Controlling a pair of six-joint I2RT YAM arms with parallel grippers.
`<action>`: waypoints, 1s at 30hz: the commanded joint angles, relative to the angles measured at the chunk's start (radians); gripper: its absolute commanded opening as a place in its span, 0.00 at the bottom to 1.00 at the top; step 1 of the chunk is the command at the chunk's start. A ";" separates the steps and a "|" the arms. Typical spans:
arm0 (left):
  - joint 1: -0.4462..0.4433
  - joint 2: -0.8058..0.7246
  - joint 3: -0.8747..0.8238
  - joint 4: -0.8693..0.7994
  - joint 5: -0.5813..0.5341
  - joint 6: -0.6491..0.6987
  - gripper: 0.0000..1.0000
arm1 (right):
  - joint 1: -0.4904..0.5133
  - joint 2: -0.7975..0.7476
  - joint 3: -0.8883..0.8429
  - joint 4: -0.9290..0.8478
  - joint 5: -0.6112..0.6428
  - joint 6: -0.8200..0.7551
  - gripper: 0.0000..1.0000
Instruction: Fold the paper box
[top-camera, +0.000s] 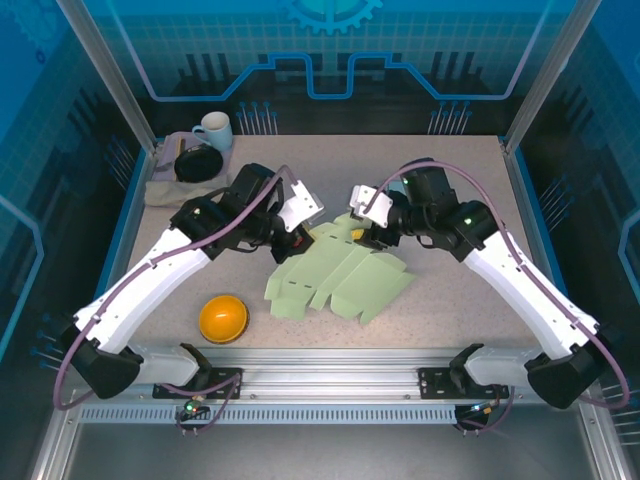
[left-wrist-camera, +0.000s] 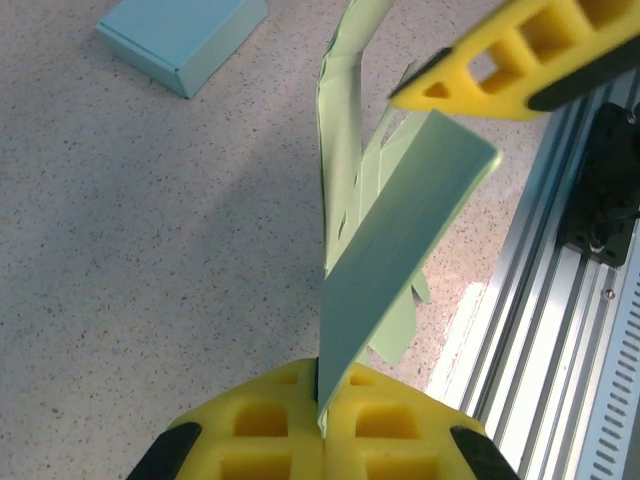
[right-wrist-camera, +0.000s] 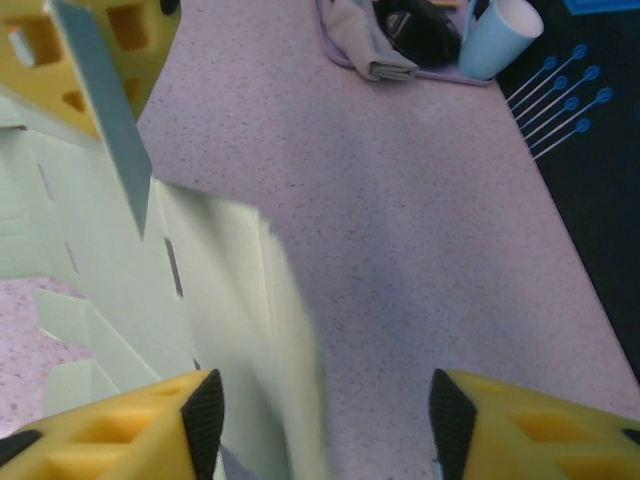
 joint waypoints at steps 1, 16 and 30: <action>-0.017 0.027 0.047 -0.033 0.022 0.036 0.00 | -0.004 0.022 0.055 -0.065 -0.105 -0.053 0.45; 0.282 -0.313 -0.534 0.651 -0.081 -0.530 0.88 | -0.301 -0.168 -0.215 0.303 -0.415 0.249 0.00; 0.305 -0.263 -0.675 0.827 -0.056 -0.559 0.91 | -0.361 -0.209 -0.272 0.377 -0.567 0.284 0.00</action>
